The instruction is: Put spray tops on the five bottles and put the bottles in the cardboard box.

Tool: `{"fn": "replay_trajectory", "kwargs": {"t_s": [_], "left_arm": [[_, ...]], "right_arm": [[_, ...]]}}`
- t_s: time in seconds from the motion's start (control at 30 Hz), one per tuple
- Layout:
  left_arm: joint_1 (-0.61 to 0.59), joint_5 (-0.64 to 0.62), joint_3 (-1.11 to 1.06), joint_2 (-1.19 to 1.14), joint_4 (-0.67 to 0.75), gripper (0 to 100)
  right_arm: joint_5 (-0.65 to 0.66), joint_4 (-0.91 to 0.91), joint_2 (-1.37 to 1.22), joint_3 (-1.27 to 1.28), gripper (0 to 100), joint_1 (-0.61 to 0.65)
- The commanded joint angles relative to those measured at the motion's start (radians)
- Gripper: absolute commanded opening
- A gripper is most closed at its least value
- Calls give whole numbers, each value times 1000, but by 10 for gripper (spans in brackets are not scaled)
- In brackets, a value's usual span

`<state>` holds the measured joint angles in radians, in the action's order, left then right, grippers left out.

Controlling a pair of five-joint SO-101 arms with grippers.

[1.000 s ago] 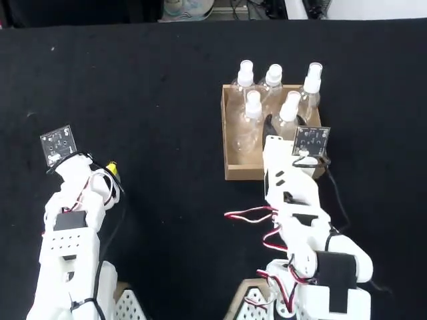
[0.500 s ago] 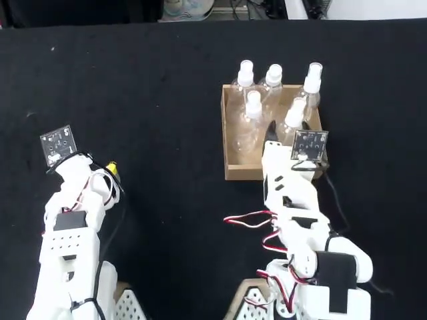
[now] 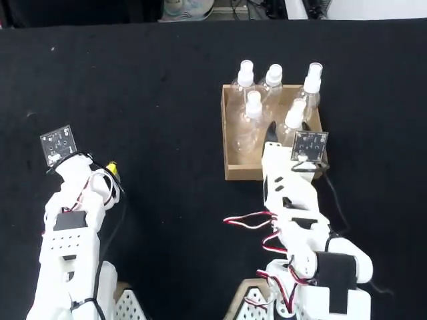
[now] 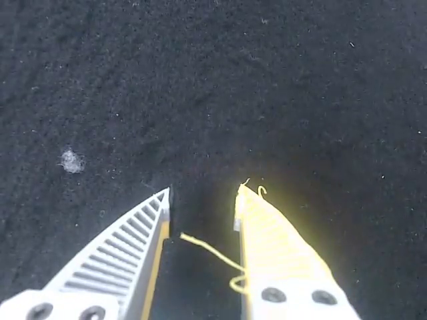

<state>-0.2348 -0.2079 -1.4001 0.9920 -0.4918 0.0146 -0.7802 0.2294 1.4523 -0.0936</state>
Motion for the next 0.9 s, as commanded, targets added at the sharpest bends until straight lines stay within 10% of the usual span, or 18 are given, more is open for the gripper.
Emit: {"fn": "replay_trajectory", "kwargs": {"t_s": [0.0, 0.87], "left_arm": [[12, -6, 13, 2, 14, 155], [12, -6, 13, 2, 14, 155]], "right_arm": [[-5, -23, 2, 5, 180, 17], [-54, -20, -4, 5, 189, 69]]}}
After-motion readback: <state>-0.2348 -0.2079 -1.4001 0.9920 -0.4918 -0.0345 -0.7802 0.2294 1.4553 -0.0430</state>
